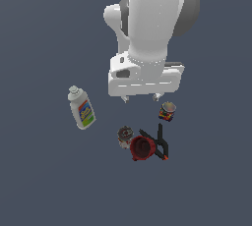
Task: Pick up a designated object from a clutter of objects.
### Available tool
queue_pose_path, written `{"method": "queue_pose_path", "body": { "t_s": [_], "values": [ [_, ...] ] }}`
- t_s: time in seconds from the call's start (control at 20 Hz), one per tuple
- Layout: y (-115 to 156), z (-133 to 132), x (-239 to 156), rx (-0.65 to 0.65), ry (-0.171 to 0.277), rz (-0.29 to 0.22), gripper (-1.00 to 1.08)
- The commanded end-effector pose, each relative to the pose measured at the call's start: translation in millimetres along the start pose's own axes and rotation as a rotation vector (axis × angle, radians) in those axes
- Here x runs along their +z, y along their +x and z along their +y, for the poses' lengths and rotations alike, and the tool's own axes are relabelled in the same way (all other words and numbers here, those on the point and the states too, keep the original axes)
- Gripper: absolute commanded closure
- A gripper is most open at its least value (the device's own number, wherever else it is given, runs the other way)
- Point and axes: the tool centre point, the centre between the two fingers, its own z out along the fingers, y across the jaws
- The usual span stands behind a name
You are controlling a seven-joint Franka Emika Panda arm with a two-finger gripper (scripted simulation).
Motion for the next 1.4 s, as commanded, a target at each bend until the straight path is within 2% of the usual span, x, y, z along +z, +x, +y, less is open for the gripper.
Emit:
{"method": "queue_pose_path", "body": {
  "t_s": [0.0, 0.4, 0.75, 1.05, 1.35],
  "values": [
    [8.3, -7.8, 19.9, -0.023, -0.003, -0.006, -0.92],
    [32.6, -41.4, 102.3, -0.113, -0.009, -0.024, -0.92],
    [40.5, -69.7, 168.5, -0.182, -0.004, -0.038, -0.92],
    [40.8, -85.1, 203.9, -0.217, 0.001, -0.044, -0.92],
    [40.1, -91.4, 218.1, -0.231, 0.003, -0.047, -0.92]
  ]
}}
